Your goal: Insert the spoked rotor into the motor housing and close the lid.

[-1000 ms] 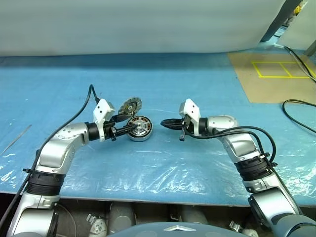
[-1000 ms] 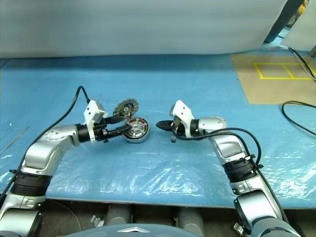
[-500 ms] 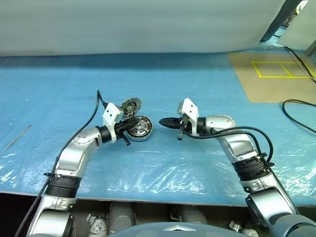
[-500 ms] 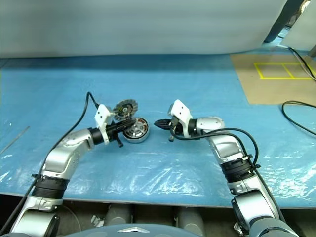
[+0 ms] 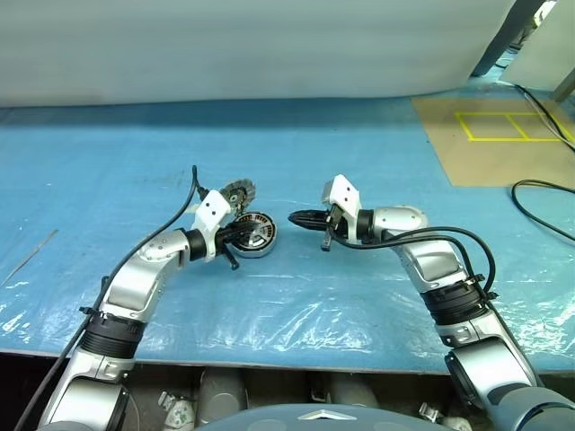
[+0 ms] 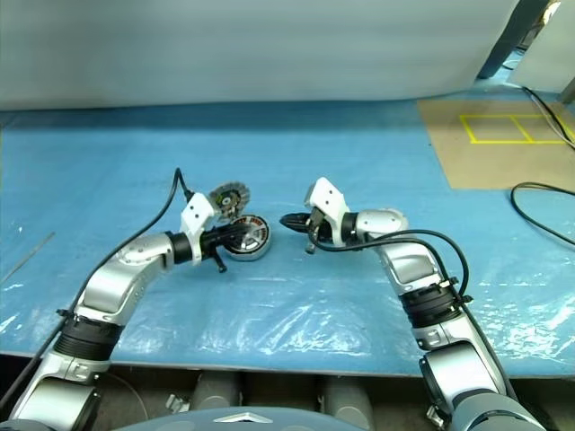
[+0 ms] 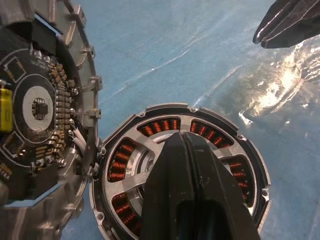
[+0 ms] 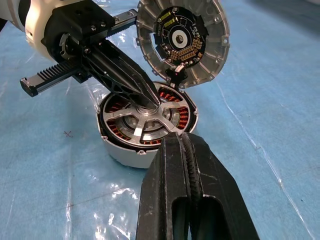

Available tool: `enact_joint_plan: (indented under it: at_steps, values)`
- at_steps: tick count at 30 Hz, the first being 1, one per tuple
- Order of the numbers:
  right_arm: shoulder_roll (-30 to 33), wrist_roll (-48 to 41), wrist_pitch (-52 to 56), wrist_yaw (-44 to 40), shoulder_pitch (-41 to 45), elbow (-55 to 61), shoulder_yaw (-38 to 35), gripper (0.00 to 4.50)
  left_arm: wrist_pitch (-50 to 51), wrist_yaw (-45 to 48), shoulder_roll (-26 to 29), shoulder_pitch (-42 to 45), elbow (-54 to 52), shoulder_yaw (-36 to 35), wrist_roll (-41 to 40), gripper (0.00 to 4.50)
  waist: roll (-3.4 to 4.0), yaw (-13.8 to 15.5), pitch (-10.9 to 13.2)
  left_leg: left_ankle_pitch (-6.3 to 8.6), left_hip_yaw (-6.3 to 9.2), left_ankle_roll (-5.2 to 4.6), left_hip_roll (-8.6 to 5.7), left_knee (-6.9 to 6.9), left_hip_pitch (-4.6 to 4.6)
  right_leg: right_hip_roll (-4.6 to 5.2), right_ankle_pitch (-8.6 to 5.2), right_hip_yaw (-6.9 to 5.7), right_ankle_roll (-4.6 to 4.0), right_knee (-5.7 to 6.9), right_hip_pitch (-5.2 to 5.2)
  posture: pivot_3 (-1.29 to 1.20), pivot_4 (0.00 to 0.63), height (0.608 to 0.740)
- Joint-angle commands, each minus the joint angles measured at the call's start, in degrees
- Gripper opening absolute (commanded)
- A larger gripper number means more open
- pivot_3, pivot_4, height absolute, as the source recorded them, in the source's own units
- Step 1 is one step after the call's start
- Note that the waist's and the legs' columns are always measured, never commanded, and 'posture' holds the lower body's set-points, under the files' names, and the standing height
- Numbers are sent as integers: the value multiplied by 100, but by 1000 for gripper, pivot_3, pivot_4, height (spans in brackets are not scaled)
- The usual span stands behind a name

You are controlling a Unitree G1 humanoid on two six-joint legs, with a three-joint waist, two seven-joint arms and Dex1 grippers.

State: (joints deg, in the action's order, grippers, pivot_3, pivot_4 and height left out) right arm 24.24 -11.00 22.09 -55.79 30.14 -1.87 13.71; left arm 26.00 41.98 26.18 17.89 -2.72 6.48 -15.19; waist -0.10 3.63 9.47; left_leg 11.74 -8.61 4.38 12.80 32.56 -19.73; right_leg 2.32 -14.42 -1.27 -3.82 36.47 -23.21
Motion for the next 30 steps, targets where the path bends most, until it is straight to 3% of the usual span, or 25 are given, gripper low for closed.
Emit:
enact_joint_plan:
  at_steps: [1,11,23,30]
  values:
    - [-37,-11,-139,21,165,23,-48,0,269,-447,-47,-81,415,-104,233,21,1,0,-1,0,0,-1,0,1,0,0,0,0,0,1,0,0,150,740]
    - [-20,40,-210,-23,208,-64,-34,0,821,-373,122,-346,89,-3,123,21,6,-5,-3,-4,1,-8,-2,-6,-3,1,0,2,1,-16,2,0,150,740]
    - [-36,102,-315,-35,222,-173,5,0,-311,177,-410,-239,-280,-393,-508,21,11,35,-6,-10,4,-18,-6,-36,-38,0,22,-8,34,-78,-3,0,150,740]
    - [-25,112,-276,-19,160,-97,-3,0,-237,431,-74,-419,-73,-137,-273,21,11,-21,-5,-5,4,-9,-4,-42,-31,-3,24,-8,37,-76,-3,0,150,740]
